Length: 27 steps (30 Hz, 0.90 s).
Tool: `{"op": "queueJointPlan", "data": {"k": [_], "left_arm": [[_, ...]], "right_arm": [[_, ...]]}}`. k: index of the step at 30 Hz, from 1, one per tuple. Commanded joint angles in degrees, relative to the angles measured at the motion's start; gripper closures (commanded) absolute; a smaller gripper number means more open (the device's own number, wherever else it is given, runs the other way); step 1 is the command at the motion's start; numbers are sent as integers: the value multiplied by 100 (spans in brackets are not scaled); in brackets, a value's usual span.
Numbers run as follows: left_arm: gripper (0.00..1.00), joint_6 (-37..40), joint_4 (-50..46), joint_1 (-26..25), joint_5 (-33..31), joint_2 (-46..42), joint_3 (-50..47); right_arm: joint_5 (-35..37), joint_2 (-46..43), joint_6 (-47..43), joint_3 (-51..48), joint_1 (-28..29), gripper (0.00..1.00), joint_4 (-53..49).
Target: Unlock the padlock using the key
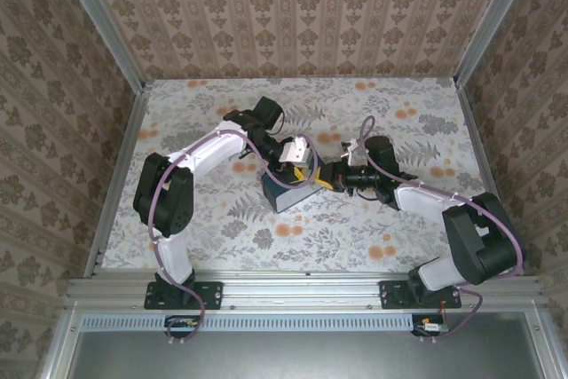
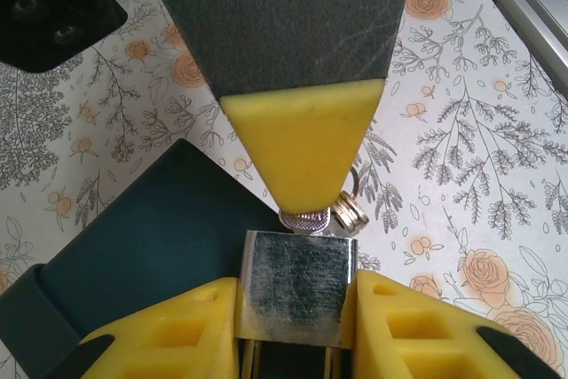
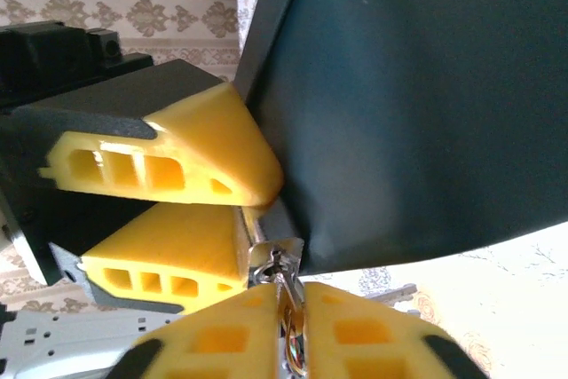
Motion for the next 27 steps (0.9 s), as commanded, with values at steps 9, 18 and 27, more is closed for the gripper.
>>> {"op": "queueJointPlan", "data": {"k": [9, 18, 27], "left_arm": [[71, 77, -324, 101, -284, 148, -196], [71, 121, -337, 189, -134, 161, -147], [71, 208, -462, 189, -11, 256, -10]], "right_arm": [[511, -937, -2088, 445, -588, 58, -2685], [2594, -2114, -4588, -736, -50, 72, -114], [2532, -1556, -8003, -1138, 757, 73, 1354]]}}
